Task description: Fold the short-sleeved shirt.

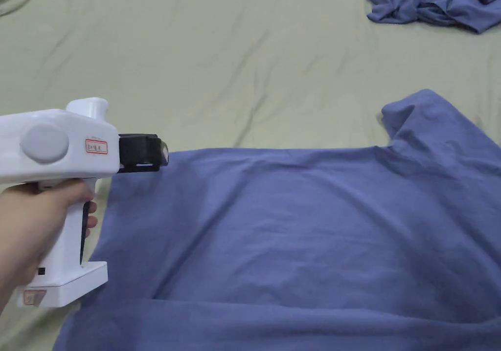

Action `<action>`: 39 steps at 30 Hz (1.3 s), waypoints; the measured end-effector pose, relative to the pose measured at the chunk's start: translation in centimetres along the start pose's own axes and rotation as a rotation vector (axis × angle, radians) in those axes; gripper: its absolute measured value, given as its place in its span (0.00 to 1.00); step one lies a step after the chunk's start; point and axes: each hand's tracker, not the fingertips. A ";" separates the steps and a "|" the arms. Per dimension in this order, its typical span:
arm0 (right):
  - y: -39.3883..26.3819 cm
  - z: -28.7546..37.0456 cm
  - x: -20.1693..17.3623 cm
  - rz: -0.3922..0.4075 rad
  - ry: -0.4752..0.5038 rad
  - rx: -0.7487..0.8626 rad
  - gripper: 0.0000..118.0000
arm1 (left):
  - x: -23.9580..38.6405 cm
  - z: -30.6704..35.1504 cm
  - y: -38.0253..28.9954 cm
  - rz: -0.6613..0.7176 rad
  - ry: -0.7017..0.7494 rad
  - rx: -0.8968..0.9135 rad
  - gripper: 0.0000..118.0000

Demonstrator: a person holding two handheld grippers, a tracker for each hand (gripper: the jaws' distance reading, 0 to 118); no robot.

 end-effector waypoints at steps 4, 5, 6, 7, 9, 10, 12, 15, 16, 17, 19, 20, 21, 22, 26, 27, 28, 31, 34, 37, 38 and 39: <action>-0.1 -2.8 2.0 -0.010 -0.055 -0.058 0.04 | 1.1 0.9 -1.2 -0.108 0.125 0.034 0.72; -0.1 -3.8 2.9 -0.035 -0.050 -0.078 0.04 | 1.4 1.5 -1.1 -0.118 0.102 0.033 0.34; 0.0 -4.8 3.4 -0.056 -0.049 -0.111 0.04 | 1.7 1.9 -1.1 -0.122 0.068 0.034 0.01; 0.0 -6.0 4.2 -0.079 -0.073 -0.150 0.04 | 2.4 2.4 -1.4 -0.104 -0.009 0.038 0.01; -0.2 -8.6 5.5 -0.091 -0.098 -0.227 0.04 | 3.2 3.3 -1.7 -0.152 0.019 0.039 0.01; -0.2 -9.7 6.0 -0.093 -0.130 -0.249 0.04 | 3.5 3.9 -1.9 -0.159 0.005 0.050 0.01; -0.6 -11.7 6.9 -0.098 -0.142 -0.314 0.08 | 3.9 5.3 -2.3 -0.179 0.012 0.090 0.01; -1.4 -14.1 8.3 -0.160 -0.157 -0.400 0.78 | 3.9 7.1 -2.2 -0.170 0.000 0.118 0.01; -1.8 -14.7 8.7 -0.177 -0.150 -0.419 0.94 | 3.8 7.5 -2.2 -0.159 -0.014 0.116 0.01; -2.3 -15.3 9.0 -0.190 -0.136 -0.461 0.97 | 3.9 7.8 -2.0 -0.151 -0.020 0.117 0.01; -2.9 -16.0 9.3 -0.203 -0.144 -0.527 0.70 | 3.9 8.2 -1.9 -0.153 -0.022 0.122 0.01; -3.0 -15.8 9.2 -0.208 -0.107 -0.554 0.30 | 4.0 8.4 -2.0 -0.161 -0.018 0.122 0.01; -3.3 -15.5 9.1 -0.212 -0.063 -0.557 0.12 | 3.2 8.0 -1.7 -0.167 -0.013 0.124 0.01; -3.2 -14.9 8.7 -0.178 -0.128 -0.514 0.05 | 3.1 8.0 -1.7 -0.173 -0.014 0.121 0.01; -2.0 -11.6 8.5 -0.207 -0.091 -0.418 0.05 | 3.0 9.0 -1.5 -0.206 -0.009 0.132 0.01; -1.6 -10.4 8.3 -0.194 -0.087 -0.383 0.05 | 2.9 9.6 -1.4 -0.205 -0.013 0.138 0.01; -0.9 -8.7 8.2 -0.192 -0.088 -0.341 0.05 | 2.7 10.4 -1.4 -0.203 -0.018 0.146 0.01; 0.6 -2.8 7.8 -0.192 -0.037 -0.260 0.05 | 2.5 13.6 -2.0 -0.196 -0.032 0.177 0.01; 1.0 4.0 7.0 -0.158 -0.031 -0.201 0.05 | 2.0 17.8 -3.7 -0.172 -0.067 0.210 0.01; -0.2 10.3 6.2 -0.151 0.000 -0.187 0.05 | 1.2 21.4 -6.7 -0.174 -0.094 0.205 0.01; -1.1 12.0 5.7 -0.138 0.006 -0.193 0.05 | 0.8 22.3 -8.1 -0.175 -0.106 0.203 0.01; -2.1 13.3 5.3 -0.127 0.006 -0.203 0.05 | 0.5 22.9 -9.4 -0.182 -0.123 0.193 0.01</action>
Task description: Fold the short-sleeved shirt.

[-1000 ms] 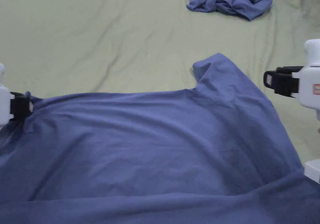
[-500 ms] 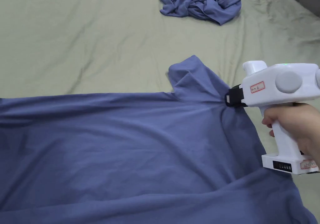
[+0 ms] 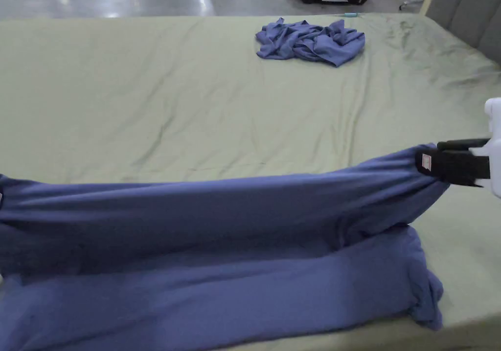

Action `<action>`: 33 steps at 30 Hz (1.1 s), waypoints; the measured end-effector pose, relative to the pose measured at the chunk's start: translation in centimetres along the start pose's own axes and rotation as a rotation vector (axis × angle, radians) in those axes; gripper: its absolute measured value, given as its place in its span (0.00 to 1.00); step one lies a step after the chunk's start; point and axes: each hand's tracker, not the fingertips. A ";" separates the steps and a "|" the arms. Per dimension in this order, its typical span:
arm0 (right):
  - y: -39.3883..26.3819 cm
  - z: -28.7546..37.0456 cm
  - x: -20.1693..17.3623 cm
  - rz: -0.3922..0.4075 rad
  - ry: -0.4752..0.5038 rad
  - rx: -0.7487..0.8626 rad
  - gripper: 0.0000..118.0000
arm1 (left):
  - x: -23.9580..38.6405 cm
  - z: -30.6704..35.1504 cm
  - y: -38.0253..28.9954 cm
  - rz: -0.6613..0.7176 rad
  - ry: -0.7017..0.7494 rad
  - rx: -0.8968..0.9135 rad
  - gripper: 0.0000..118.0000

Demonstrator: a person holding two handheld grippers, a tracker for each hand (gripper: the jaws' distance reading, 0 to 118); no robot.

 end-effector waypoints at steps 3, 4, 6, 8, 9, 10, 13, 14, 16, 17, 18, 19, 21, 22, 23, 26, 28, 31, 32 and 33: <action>-4.5 1.6 -0.9 0.038 -0.006 -0.079 0.05 | 0.9 1.8 -4.3 0.018 -0.015 -0.066 0.01; -6.2 1.7 -1.1 0.037 -0.016 -0.109 0.05 | 1.0 2.0 -5.9 0.025 -0.024 -0.091 0.01; -9.1 1.3 -1.5 0.057 -0.028 -0.173 0.05 | 1.6 2.2 -8.6 0.012 -0.028 -0.139 0.01; -11.8 0.3 -1.8 0.082 -0.079 -0.208 0.05 | 1.9 1.5 -11.0 -0.008 -0.023 -0.155 0.01; -12.9 -0.3 -1.9 0.100 -0.106 -0.221 0.05 | 1.9 0.8 -11.9 -0.011 -0.014 -0.163 0.01; -13.8 -0.9 -1.9 0.098 -0.125 -0.215 0.05 | 1.9 0.0 -12.7 -0.009 0.002 -0.172 0.01; -15.5 -2.2 -1.8 0.045 -0.154 -0.203 0.06 | 1.3 -1.5 -14.1 0.023 0.009 -0.181 0.03; -15.7 -2.3 -1.9 0.026 -0.168 -0.175 0.14 | 1.1 -1.7 -14.3 0.044 0.010 -0.175 0.07; -16.0 -2.6 -1.5 0.019 -0.176 -0.158 0.32 | 0.7 -1.7 -14.5 0.076 0.005 -0.154 0.25; -15.9 -2.4 -1.6 0.016 -0.204 -0.165 0.41 | 0.4 -1.4 -14.4 0.091 0.018 -0.151 0.30; -15.8 -1.9 -1.4 0.013 -0.262 -0.176 0.51 | 0.1 -0.9 -14.2 0.097 0.024 -0.152 0.37; -15.7 -1.0 -0.6 -0.007 -0.279 -0.165 0.80 | -0.3 -0.1 -13.9 0.117 0.028 -0.156 0.62; -15.5 1.7 -0.2 -0.054 -0.257 -0.080 1.00 | -1.1 2.2 -13.6 0.190 -0.038 -0.131 0.90; -15.2 3.2 -0.6 -0.046 -0.287 -0.034 0.99 | -1.6 3.7 -13.5 0.224 -0.116 -0.088 0.94; -14.9 4.9 -1.6 -0.029 -0.294 -0.003 0.98 | -2.0 5.2 -13.4 0.255 -0.178 -0.051 1.00; -14.3 8.9 -4.2 -0.027 -0.176 0.104 0.33 | -3.5 8.2 -13.5 0.388 -0.325 -0.016 0.87; -13.9 9.8 -6.6 -0.030 -0.189 0.119 0.04 | -4.4 8.6 -13.6 0.445 -0.389 -0.001 0.07; -13.0 9.7 -10.0 -0.063 -0.039 0.112 0.04 | -6.7 7.1 -14.3 0.497 -0.443 -0.041 0.00; -12.7 9.4 -11.3 -0.055 -0.015 0.122 0.04 | -7.5 6.2 -14.5 0.531 -0.497 -0.063 0.00; -12.4 9.2 -12.3 -0.045 0.009 0.118 0.04 | -8.1 5.4 -14.7 0.565 -0.541 -0.073 0.00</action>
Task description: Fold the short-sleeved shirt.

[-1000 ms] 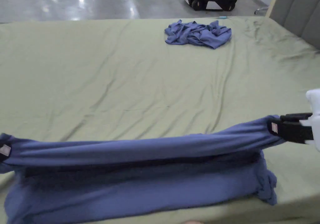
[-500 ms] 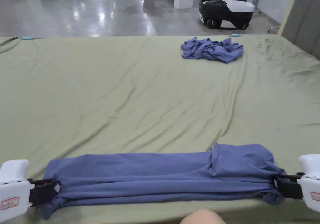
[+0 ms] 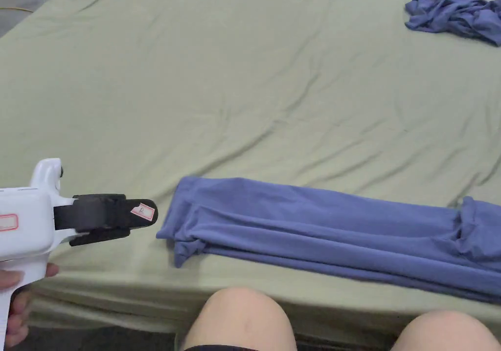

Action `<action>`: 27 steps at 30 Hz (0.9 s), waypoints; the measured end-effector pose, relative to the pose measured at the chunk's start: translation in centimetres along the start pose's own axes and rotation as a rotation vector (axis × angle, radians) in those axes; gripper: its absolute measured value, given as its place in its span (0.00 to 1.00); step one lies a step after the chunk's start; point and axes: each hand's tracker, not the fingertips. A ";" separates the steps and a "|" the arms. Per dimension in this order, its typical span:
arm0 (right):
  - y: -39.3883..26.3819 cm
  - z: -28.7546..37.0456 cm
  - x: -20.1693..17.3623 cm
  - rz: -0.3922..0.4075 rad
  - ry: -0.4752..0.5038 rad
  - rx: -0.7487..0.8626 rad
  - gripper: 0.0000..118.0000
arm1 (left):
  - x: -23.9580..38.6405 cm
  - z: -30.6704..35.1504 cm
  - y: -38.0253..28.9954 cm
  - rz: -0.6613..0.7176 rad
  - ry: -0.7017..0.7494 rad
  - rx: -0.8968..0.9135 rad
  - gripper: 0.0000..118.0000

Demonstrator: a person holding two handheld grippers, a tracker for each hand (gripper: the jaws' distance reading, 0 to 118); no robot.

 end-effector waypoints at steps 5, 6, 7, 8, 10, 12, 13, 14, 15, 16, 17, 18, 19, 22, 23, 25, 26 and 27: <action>1.5 -1.1 -4.2 0.025 0.076 0.000 0.04 | -7.2 -4.8 2.0 0.196 -0.074 -0.069 0.72; 1.7 -1.3 -4.4 0.026 0.104 -0.005 0.04 | -8.1 -5.4 2.6 0.140 -0.069 -0.056 0.95; 1.9 -1.5 -4.7 0.031 0.107 -0.004 0.04 | -8.6 -6.2 3.0 0.104 -0.086 -0.080 0.99; 2.0 -1.6 -5.1 0.039 0.104 -0.001 0.04 | -9.3 -7.1 3.3 0.116 -0.152 -0.104 0.99; 2.0 -1.9 -4.8 0.050 0.113 -0.009 0.04 | -9.2 -7.5 3.1 0.182 -0.252 -0.147 0.99; 2.1 -2.4 -5.1 0.050 0.117 -0.015 0.04 | -8.6 -9.4 3.1 0.209 -0.260 -0.152 0.99; 2.1 -2.7 -5.1 0.045 0.124 -0.023 0.04 | -8.8 -10.1 3.8 0.202 -0.270 -0.158 0.99; 1.9 -3.1 -5.0 0.037 0.136 -0.031 0.04 | -8.5 -11.1 4.0 0.197 -0.286 -0.164 0.99; 1.8 -3.5 -5.1 0.036 0.134 -0.033 0.04 | -8.0 -12.2 4.1 0.186 -0.293 -0.185 0.99; 1.9 -3.8 -5.2 0.034 0.136 -0.039 0.04 | -7.3 -13.1 4.1 0.166 -0.287 -0.184 0.99; 2.0 -4.1 -5.4 0.033 0.140 -0.045 0.04 | -6.8 -13.8 4.0 0.132 -0.257 -0.180 0.97; 1.9 -4.1 -5.6 0.036 0.139 -0.041 0.04 | -6.2 -14.2 3.9 0.107 -0.232 -0.169 0.90; 2.1 -4.1 -5.7 0.042 0.142 -0.036 0.04 | -5.7 -14.6 3.9 0.088 -0.203 -0.179 0.72; 2.4 -3.9 -5.9 0.046 0.159 -0.031 0.04 | -5.1 -15.3 3.6 0.038 -0.062 -0.221 0.06; 2.5 -3.8 -5.9 0.048 0.163 -0.028 0.04 | -5.3 -15.0 3.8 0.051 -0.112 -0.236 0.06; 2.6 -3.7 -5.9 0.056 0.158 -0.023 0.04 | -4.8 -13.8 4.0 0.041 -0.098 -0.208 0.06; 2.6 -3.6 -6.2 0.063 0.156 -0.022 0.04 | -4.8 -12.8 4.5 0.038 -0.074 -0.192 0.06; 2.6 -3.6 -6.2 0.069 0.156 -0.022 0.04 | -5.1 -12.0 5.0 0.063 -0.078 -0.186 0.06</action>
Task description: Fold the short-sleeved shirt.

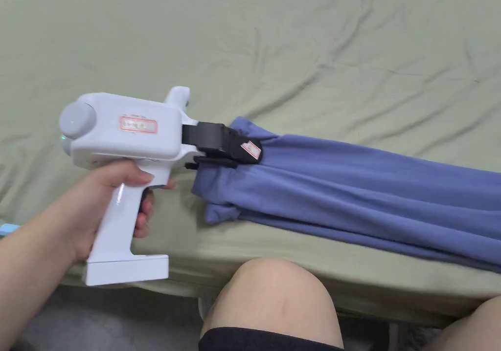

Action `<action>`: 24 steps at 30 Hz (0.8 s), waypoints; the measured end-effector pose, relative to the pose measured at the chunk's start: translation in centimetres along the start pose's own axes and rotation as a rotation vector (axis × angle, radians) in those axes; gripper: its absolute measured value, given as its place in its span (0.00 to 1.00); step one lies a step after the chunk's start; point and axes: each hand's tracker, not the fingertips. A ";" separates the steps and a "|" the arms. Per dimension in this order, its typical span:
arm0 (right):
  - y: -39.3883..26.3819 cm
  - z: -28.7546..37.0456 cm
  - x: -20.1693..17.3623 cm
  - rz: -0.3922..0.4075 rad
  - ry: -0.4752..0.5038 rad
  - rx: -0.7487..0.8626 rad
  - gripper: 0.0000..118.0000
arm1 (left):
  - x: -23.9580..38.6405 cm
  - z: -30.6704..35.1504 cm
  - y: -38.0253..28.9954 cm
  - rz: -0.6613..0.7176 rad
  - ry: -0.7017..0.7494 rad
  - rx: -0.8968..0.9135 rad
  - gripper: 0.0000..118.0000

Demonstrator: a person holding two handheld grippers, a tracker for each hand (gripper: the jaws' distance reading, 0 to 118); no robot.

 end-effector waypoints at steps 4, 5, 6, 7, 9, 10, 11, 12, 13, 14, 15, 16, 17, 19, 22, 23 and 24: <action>0.0 -0.2 -1.0 0.035 0.016 0.000 0.04 | -0.6 4.1 1.4 0.042 0.140 0.014 0.06; 0.0 -0.3 -1.2 0.046 0.019 0.002 0.04 | -1.0 5.4 1.7 0.075 0.176 0.021 0.06; 0.0 -0.3 -1.3 0.053 0.026 0.003 0.04 | -1.1 6.1 1.6 0.120 0.196 0.026 0.06; -0.1 -0.4 -1.7 0.062 0.035 0.008 0.04 | -1.3 7.1 1.8 0.167 0.234 0.021 0.06; -0.1 -0.5 -1.8 0.064 0.056 0.018 0.04 | -0.8 8.8 1.9 0.204 0.330 0.014 0.06; -0.2 -0.5 -1.9 0.063 0.064 0.021 0.04 | 0.6 9.0 1.5 0.185 0.366 0.009 0.06; -0.2 -0.6 -1.9 0.063 0.070 0.026 0.04 | 2.1 9.1 1.5 0.162 0.407 -0.012 0.06; -0.3 -0.7 -1.9 0.063 0.076 0.031 0.04 | 3.8 9.0 1.6 0.136 0.435 -0.030 0.06; -0.3 -0.7 -1.9 0.067 0.084 0.037 0.04 | 5.8 8.6 1.7 0.098 0.431 -0.031 0.06; -0.4 -0.8 -1.9 0.074 0.089 0.044 0.04 | 7.7 8.3 1.8 0.071 0.439 -0.027 0.06; -0.3 -0.9 -2.3 0.082 0.089 0.050 0.04 | 9.5 7.7 2.1 0.052 0.448 -0.031 0.06; -0.2 -0.9 -2.7 0.089 0.090 0.054 0.04 | 11.7 6.9 2.4 0.023 0.458 -0.023 0.06; -0.3 -0.9 -2.7 0.096 0.094 0.060 0.04 | 13.8 5.9 2.6 -0.010 0.467 -0.019 0.06; -0.4 -0.6 -2.6 0.102 0.107 0.082 0.04 | 16.8 3.4 2.9 -0.076 0.450 -0.025 0.06; -0.7 0.4 -2.1 0.100 0.120 0.126 0.04 | 19.2 -2.0 2.8 -0.149 0.496 -0.108 0.06; -0.7 1.0 -1.8 0.098 0.116 0.142 0.04 | 19.6 -4.1 2.5 -0.163 0.520 -0.144 0.06; -0.8 1.4 -1.5 0.093 0.116 0.151 0.04 | 19.8 -5.9 2.2 -0.162 0.530 -0.162 0.06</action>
